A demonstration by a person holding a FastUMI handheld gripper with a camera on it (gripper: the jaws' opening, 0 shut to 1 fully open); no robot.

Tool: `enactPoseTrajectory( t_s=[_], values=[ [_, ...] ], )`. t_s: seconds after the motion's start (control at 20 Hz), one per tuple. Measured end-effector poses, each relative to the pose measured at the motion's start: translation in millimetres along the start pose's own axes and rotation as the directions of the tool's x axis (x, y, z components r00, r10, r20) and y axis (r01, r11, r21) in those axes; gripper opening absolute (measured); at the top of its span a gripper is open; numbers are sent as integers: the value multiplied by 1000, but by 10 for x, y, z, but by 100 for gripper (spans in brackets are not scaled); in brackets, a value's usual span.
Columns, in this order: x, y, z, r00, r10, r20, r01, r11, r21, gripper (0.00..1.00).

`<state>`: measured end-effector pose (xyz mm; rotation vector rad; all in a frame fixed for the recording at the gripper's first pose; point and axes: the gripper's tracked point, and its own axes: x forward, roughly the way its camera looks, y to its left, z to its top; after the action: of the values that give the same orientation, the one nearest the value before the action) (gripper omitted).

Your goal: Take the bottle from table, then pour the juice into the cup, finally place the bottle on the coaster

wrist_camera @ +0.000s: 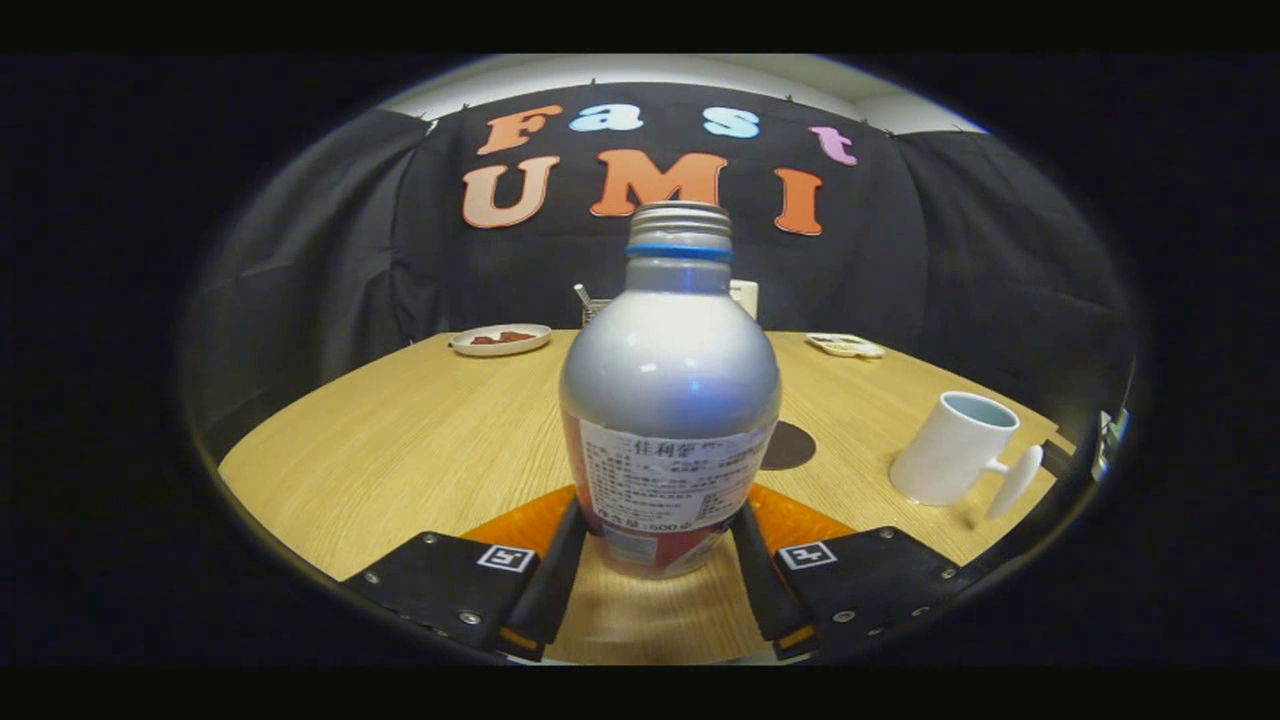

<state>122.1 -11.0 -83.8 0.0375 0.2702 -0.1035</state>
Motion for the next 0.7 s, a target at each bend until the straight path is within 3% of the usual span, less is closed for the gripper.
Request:
enactPoseTrajectory(
  t_s=[0.15,0.35,0.7],
  values=[
    [-95,-86,84,1000,-6,7,5,997,75,72],
    [-201,-75,362,997,57,58,-70,967,244,72],
    [-253,-145,806,976,156,154,-214,829,516,72]
  ],
)
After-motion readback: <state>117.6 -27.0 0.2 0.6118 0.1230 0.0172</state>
